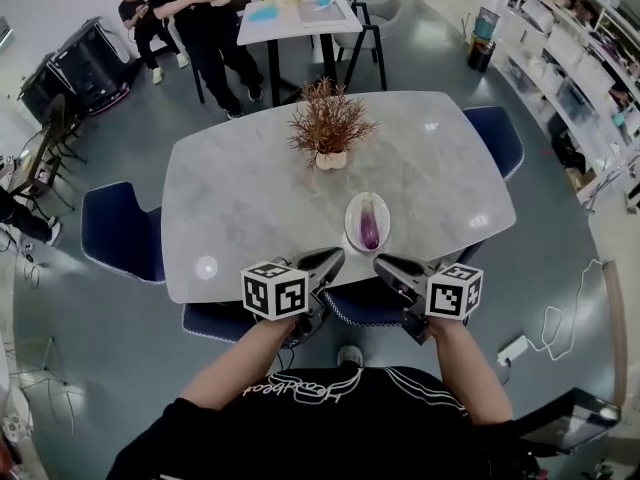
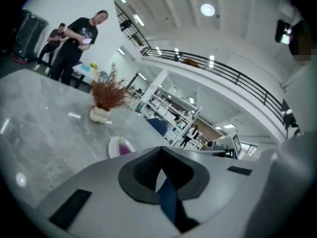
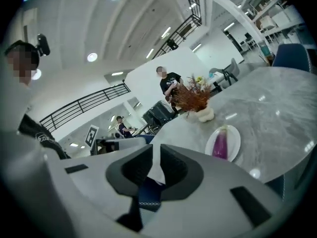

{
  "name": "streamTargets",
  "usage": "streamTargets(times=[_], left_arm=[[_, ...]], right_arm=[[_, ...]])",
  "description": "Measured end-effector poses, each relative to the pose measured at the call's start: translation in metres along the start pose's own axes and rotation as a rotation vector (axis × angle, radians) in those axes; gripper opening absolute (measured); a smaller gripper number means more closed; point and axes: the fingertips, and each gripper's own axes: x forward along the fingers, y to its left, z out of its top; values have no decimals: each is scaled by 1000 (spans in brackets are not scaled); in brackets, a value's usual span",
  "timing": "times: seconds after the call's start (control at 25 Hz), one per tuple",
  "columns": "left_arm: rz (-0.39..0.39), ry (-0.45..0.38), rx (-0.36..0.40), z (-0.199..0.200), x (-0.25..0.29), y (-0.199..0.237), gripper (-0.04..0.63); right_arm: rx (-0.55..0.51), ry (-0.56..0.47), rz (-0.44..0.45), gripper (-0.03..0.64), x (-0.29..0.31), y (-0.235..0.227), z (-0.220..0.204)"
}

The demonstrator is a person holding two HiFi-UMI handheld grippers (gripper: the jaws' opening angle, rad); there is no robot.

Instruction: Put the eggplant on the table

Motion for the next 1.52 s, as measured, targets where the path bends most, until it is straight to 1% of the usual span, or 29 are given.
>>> streamTargets(times=[0.04,0.12,0.2,0.36,0.52,0.56,0.64,0.76,0.88,1.0,1.08,1.36,1.52], left_arm=[[-30,-9,52,1,-16,-17,9],[-83,-22,143,0,-50,-49,9],[-128,-30,212,-7,-86,-80,9],[-206,-60,311,-30,-159,-134,9],[-257,-69,385,-64,-221,-176,9],[-271,-67,393,-73,-234,-184,9],[-292,-65,399,-90,-257,-196,9],[-309,-58,396,-110,-283,-205,9],[-324,-51,401,-125,-304,-212,9],[-328,-59,402,-134,-319,-217,9],[-333,-64,403,-139,-324,-220,9],[-338,-63,405,-158,-339,-233,9],[-337,-50,396,-171,-345,-237,9]], right_arm=[[-38,-8,13,38,-5,21,-3],[-111,-28,36,37,-18,64,-10],[-179,-43,46,37,-31,107,-22],[-276,-77,50,37,-55,188,-58],[-315,-111,49,37,-72,254,-102],[-322,-115,44,37,-76,268,-113],[-333,-118,33,14,-81,292,-133],[-330,-111,14,14,-83,314,-159],[-344,-106,-6,6,-83,332,-175],[-364,-97,-2,6,-82,349,-186],[-363,-90,7,6,-82,356,-192],[-376,-79,-3,6,-90,370,-217],[-374,-86,-2,6,-95,377,-227]])
